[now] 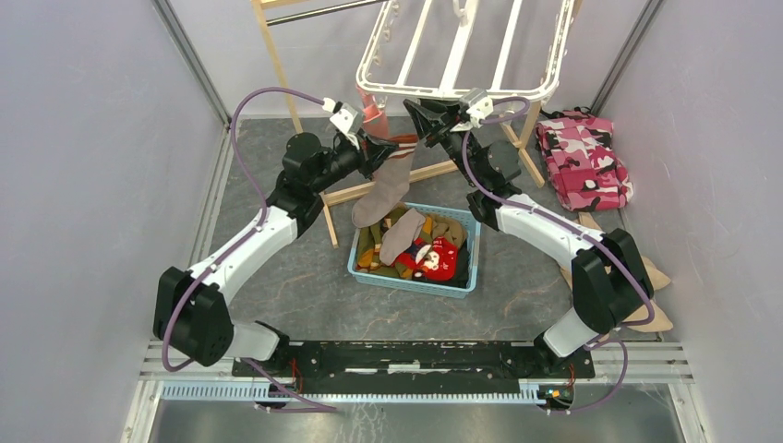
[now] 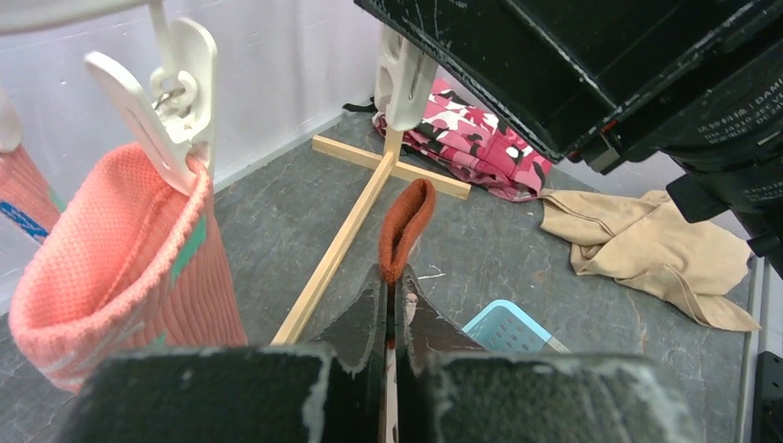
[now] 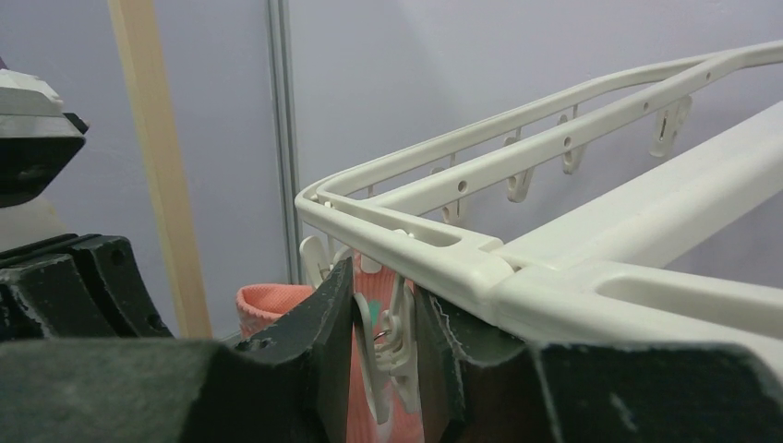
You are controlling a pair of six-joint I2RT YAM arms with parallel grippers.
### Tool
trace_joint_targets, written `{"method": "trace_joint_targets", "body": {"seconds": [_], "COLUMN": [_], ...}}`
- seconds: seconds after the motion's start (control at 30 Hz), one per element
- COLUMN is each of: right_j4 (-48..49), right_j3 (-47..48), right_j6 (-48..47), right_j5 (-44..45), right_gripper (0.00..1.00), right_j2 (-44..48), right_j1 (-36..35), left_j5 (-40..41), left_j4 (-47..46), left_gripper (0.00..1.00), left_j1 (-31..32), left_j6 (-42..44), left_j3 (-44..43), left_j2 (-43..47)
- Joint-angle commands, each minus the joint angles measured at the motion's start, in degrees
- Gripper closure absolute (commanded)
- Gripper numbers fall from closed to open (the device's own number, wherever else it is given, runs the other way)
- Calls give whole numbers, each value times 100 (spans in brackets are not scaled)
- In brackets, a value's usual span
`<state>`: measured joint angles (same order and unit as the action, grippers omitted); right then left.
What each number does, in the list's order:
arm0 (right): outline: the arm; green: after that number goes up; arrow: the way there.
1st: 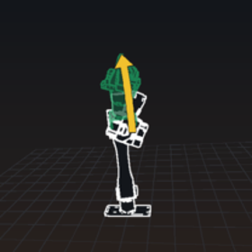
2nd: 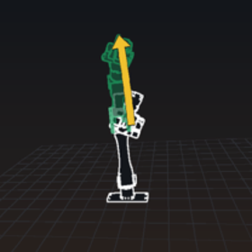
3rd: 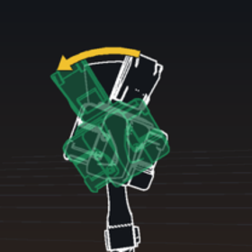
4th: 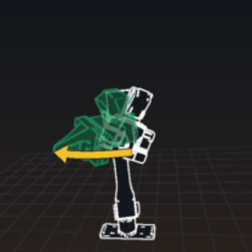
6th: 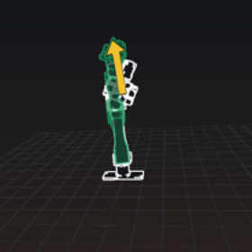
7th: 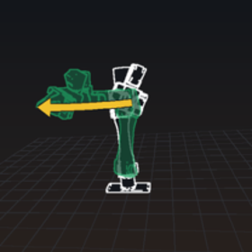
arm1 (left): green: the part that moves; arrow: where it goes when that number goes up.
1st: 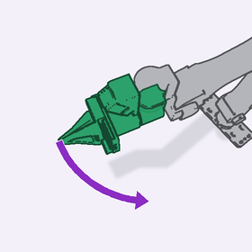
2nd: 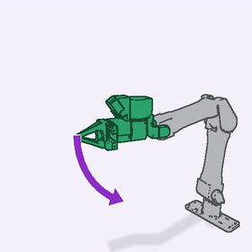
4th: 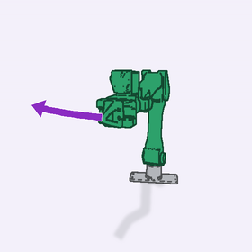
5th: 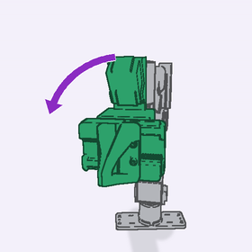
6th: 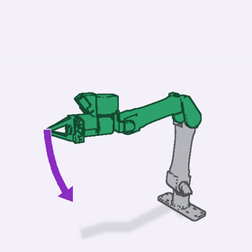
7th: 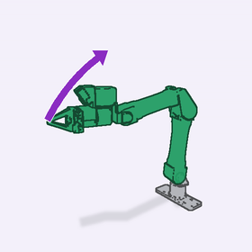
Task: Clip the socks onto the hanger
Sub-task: Open the clamp at the hanger.
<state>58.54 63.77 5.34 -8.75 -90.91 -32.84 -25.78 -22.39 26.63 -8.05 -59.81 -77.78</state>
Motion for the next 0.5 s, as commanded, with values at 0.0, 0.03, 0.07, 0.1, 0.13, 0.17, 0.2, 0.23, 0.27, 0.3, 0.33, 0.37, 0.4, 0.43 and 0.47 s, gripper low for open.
{"method": "trace_joint_targets", "body": {"seconds": [0.0, 0.03, 0.07, 0.1, 0.13, 0.17, 0.2, 0.23, 0.27, 0.3, 0.33, 0.37, 0.4, 0.43, 0.47], "right_j4": [-242, -262, -277, -287, -299, -316, -330, -339, -350, -361, -368, -370, -370, -375, -378], "right_j3": [246, 250, 247, 248, 244, 256, 266, 267, 278, 284, 288, 286, 290, 293, 288], "right_j6": [360, 383, 409, 440, 450, 458, 466, 470, 468, 477, 477, 485, 486, 487, 491], "right_j5": [-100, -96, -107, -122, -134, -140, -144, -153, -161, -170, -175, -185, -184, -196, -197], "right_gripper": [100, 100, 100, 100, 100, 100, 100, 100, 100, 100, 100, 100, 100, 100, 100], "right_j2": [171, 179, 179, 182, 187, 188, 188, 188, 184, 176, 177, 177, 179, 179, 179], "right_j1": [27, 34, 30, 41, 41, 47, 51, 49, 45, 48, 50, 48, 50, 61, 65], "left_j5": [63, 53, 29, 6, -6, -14, -15, 7, 20, 16, 20, 20, 20, 16, 18], "left_j4": [-15, -31, -55, -88, -116, -130, -133, -126, -123, -125, -119, -117, -123, -129, -146], "left_gripper": [98, 98, 98, 98, 98, 98, 98, 98, 98, 98, 98, 98, 98, 98, 98], "left_j1": [15, 24, 26, 33, 41, 43, 44, 44, 44, 44, 44, 44, 44, 44, 44], "left_j6": [-144, -176, -204, -239, -269, -297, -305, -329, -336, -351, -366, -385, -397, -398, -399], "left_j3": [-446, -478, -511, -536, -560, -601, -617, -650, -668, -690, -709, -728, -745, -771, -782], "left_j2": [-115, -149, -181, -211, -245, -287, -307, -351, -378, -406, -425, -442, -455, -469, -474]}}
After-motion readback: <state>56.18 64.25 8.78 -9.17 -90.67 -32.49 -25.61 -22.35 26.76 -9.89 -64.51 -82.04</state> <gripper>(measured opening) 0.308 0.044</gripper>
